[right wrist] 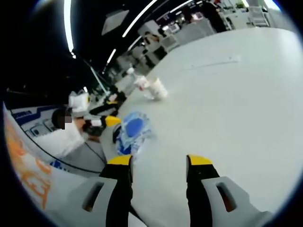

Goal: Arrange the tabletop items into an orderly group along one side of the table until the central work area is clear of visible clutter.

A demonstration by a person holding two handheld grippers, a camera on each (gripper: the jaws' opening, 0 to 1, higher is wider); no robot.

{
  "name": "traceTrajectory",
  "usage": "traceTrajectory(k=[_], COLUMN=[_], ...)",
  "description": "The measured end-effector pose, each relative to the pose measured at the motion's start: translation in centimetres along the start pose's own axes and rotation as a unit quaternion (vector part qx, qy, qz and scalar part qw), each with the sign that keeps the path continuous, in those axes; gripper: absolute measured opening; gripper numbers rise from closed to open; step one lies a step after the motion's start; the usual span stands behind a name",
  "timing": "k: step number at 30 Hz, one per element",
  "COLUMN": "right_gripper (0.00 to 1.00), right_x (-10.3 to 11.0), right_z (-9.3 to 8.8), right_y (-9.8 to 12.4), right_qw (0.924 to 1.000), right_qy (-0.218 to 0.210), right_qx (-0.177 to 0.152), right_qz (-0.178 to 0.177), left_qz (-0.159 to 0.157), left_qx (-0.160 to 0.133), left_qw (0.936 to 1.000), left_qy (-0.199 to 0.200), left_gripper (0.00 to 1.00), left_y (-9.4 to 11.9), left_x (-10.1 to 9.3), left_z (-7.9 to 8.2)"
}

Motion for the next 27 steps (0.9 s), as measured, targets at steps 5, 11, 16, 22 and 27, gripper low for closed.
traceTrajectory(k=[5, 11, 16, 22, 27], right_gripper=[0.48, 0.51, 0.54, 0.55, 0.55], right_x=[-0.6, -1.5, -2.4, -3.5, -4.1], right_z=[0.0, -0.7, -0.9, -1.1, -1.4], right_y=[0.6, 1.4, 2.4, 3.7, 4.3], right_qw=[0.9997, 0.9992, 0.9982, 0.9971, 0.9962], right_qy=[0.015, 0.004, 0.006, -0.008, -0.019], right_qx=[0.005, 0.005, 0.010, 0.004, 0.002], right_qz=[-0.019, -0.040, -0.058, -0.076, -0.085], left_qz=[0.010, 0.021, 0.032, 0.038, 0.038], left_qx=[0.005, 0.002, 0.012, 0.020, 0.027], left_qw=[0.9999, 0.9992, 0.9988, 0.9980, 0.9978], left_qy=[0.011, 0.033, 0.036, 0.046, 0.048], left_gripper=[1.00, 1.00, 0.99, 0.99, 0.98], left_y=[0.7, 1.3, 2.0, 2.4, 2.3], left_x=[0.6, 1.0, 1.5, 1.8, 2.0], left_z=[-0.7, -1.4, -2.2, -2.9, -3.1])
Point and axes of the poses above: the point that each gripper's makers call its tool centre point, and the gripper's own axes: y roughly backward along the fingers, x roughly to its left, z roughly out of its top, the point moved 8 cm from there along y, roughly backward along the fingers, and after that the axes turned 8 degrees about y, right-handed, at the moved point
